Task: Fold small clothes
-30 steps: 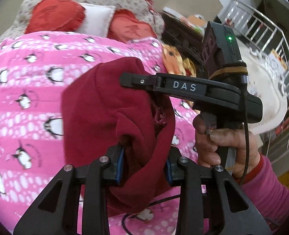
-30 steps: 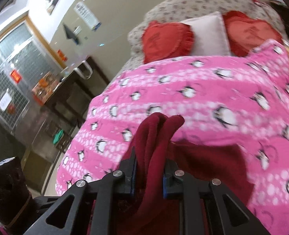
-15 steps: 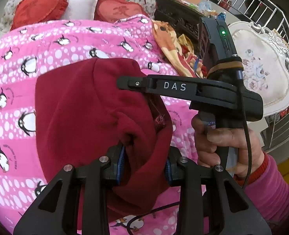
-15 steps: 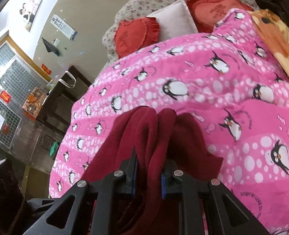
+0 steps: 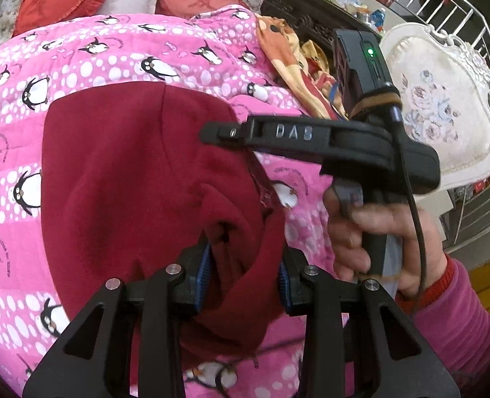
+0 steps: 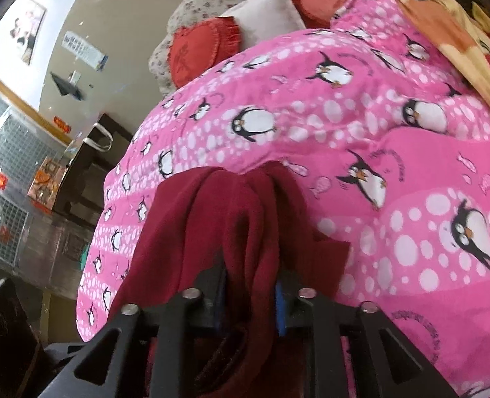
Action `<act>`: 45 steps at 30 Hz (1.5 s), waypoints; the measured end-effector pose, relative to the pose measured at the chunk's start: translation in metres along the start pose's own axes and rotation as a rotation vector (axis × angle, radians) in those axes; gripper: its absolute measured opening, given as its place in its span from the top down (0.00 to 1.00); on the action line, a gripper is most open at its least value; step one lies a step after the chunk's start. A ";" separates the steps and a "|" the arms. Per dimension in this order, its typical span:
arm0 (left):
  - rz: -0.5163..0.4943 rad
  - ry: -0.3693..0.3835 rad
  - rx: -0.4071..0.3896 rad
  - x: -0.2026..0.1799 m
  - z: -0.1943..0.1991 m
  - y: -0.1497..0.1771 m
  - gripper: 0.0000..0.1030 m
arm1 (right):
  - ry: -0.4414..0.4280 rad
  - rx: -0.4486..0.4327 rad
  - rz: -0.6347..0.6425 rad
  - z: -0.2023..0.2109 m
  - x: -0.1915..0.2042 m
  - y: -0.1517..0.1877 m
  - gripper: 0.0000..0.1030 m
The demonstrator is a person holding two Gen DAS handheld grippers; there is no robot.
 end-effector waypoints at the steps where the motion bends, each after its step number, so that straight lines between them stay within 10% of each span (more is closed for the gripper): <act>1: -0.011 0.016 0.000 -0.004 0.007 0.001 0.62 | 0.009 -0.009 0.000 0.004 -0.001 -0.002 0.70; 4: -0.037 0.092 -0.040 -0.012 0.041 0.001 0.48 | 0.065 -0.072 0.015 0.030 -0.003 -0.012 0.68; 9: -0.046 -0.039 -0.140 0.026 0.081 -0.012 0.46 | 0.011 -0.115 0.113 0.055 0.033 -0.018 0.68; 17: 0.072 -0.177 -0.020 0.084 0.032 0.019 0.46 | 0.045 0.077 0.271 0.007 0.054 0.040 0.68; 23: -0.011 -0.231 -0.019 0.074 0.023 0.029 0.46 | 0.107 0.045 0.270 0.032 0.022 0.061 0.70; 37: 0.023 -0.195 -0.035 0.066 0.038 0.038 0.46 | 0.003 0.075 0.165 0.046 0.042 0.100 0.66; 39: 0.034 -0.189 -0.032 0.067 0.039 0.040 0.46 | 0.058 0.040 0.244 0.053 0.042 0.102 0.86; 45: 0.015 -0.168 -0.031 0.056 0.034 0.047 0.45 | 0.103 0.019 0.184 0.059 0.004 0.106 0.88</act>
Point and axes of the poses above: each gripper's, at about its wrist camera, not at the fingertips, and z roughly against the way its jaws point, x to its left, y to its underside, the point moved 10 cm from there along -z, roughly the way its jaws point, and after that the axes turned 7 degrees about -z, right-handed, at the moved point
